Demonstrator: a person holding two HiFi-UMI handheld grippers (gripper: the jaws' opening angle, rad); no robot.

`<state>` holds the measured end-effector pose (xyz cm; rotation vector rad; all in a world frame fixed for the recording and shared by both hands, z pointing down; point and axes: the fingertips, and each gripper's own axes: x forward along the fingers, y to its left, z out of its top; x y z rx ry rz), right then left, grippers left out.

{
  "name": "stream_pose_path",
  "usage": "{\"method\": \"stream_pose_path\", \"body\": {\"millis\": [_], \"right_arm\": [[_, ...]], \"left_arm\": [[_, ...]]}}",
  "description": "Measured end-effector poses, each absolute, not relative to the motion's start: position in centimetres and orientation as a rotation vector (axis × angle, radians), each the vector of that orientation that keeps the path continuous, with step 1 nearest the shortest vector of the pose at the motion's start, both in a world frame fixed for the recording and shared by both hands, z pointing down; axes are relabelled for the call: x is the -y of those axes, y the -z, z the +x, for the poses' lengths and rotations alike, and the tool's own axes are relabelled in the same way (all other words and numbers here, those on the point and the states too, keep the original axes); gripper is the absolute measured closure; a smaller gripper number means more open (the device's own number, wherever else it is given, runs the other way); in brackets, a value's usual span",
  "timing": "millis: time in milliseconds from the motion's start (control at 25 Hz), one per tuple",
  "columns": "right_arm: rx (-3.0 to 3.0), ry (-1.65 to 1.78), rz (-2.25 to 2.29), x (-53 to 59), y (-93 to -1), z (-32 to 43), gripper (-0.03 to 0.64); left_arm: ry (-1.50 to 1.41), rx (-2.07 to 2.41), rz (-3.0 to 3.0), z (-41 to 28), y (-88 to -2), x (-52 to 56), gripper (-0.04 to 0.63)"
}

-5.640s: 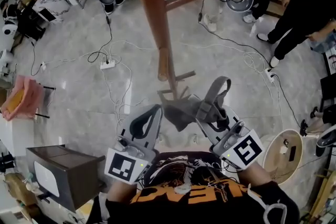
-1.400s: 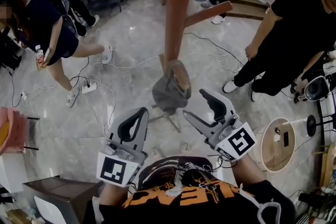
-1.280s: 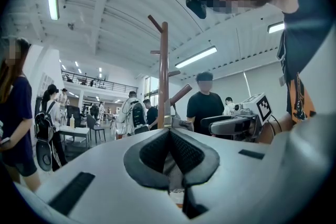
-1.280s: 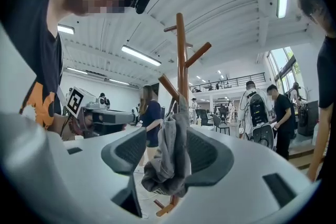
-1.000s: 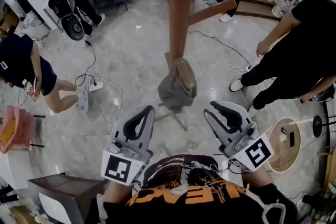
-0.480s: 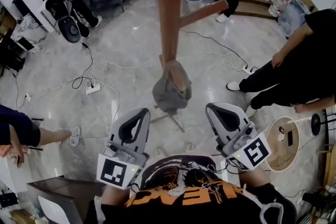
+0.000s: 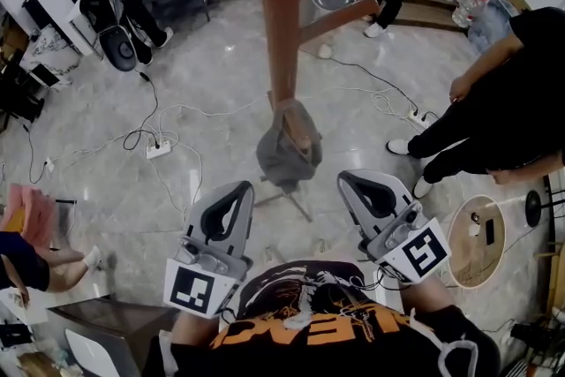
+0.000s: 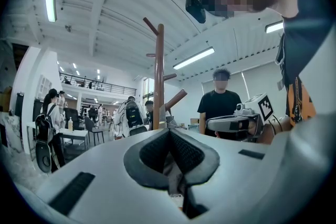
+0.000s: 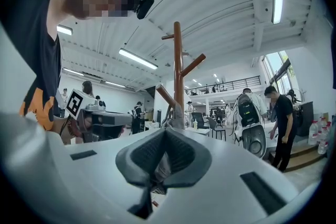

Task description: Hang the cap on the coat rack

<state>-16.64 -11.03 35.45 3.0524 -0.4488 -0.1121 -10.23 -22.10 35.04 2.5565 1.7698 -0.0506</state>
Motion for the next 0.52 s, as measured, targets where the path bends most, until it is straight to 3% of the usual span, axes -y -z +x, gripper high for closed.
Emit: {"method": "stream_pose_path", "body": {"millis": [520], "right_arm": [[0.477,0.089,3.052,11.84,-35.74,-16.5,0.603]], "left_arm": [[0.038,-1.77,2.564,-10.69,-35.18,22.49,0.572]]}}
